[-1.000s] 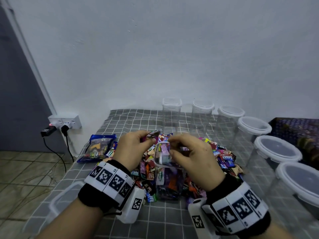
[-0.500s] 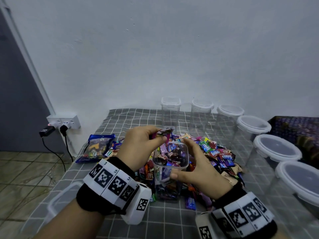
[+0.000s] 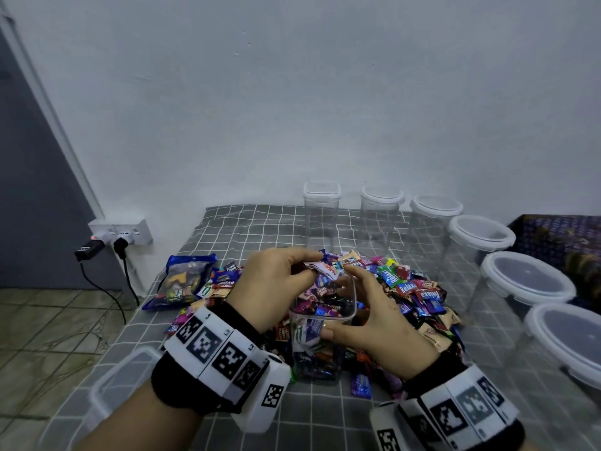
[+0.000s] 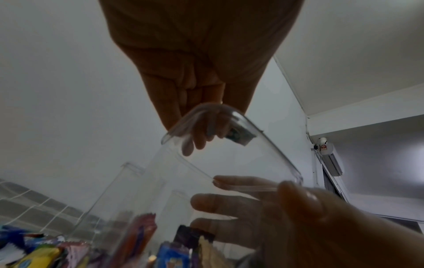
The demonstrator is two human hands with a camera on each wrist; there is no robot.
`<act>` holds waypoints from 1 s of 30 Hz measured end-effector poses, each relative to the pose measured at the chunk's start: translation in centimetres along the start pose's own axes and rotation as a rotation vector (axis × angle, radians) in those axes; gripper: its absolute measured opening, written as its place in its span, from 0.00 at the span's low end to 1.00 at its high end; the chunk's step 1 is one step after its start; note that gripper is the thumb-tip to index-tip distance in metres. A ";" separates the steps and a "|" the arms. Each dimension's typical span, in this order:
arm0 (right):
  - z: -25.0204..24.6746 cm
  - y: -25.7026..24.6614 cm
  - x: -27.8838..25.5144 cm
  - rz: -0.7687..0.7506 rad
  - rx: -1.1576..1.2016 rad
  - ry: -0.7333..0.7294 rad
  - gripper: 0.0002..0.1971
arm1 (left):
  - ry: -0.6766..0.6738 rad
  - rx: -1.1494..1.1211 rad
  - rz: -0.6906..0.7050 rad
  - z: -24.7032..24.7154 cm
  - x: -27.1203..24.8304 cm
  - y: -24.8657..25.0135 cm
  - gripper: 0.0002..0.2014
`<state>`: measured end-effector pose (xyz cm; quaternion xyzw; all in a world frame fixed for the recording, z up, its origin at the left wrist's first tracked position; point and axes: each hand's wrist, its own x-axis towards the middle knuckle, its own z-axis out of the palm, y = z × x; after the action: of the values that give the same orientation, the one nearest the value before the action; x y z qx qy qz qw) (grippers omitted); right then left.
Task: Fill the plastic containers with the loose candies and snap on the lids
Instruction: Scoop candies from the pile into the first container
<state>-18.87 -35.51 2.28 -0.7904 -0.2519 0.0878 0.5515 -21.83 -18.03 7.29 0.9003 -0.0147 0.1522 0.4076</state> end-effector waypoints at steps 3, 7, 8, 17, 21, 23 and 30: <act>-0.2 0.1 0.0 -0.005 0.002 -0.032 0.46 | -0.011 -0.020 -0.010 0.1 0.0 0.3 0.16; -0.3 0.1 0.0 -0.006 0.089 -0.023 0.39 | 0.050 -0.133 -0.019 0.2 0.2 -0.1 0.17; -0.3 0.0 0.1 -0.021 0.091 0.023 0.36 | 0.079 -0.173 -0.021 0.2 0.2 -0.2 0.17; -3.3 1.5 4.3 0.111 -0.566 0.304 0.30 | 0.056 0.149 -0.230 -0.1 4.1 -5.8 0.17; -3.7 3.4 6.6 0.255 -0.759 0.112 0.48 | -0.267 0.418 -0.294 0.6 5.7 -8.2 0.40; -3.5 4.2 7.5 0.311 -0.831 -0.009 0.55 | -0.424 0.526 -0.290 1.3 6.3 -8.8 0.48; -2.4 5.6 9.7 0.409 -0.921 -0.282 0.54 | -0.614 0.654 -0.305 3.0 7.2 -9.1 0.43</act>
<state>-7.86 -34.14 -0.60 -0.9645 -0.1769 0.1794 0.0792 -12.83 -13.47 0.91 0.9766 0.0467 -0.1862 0.0972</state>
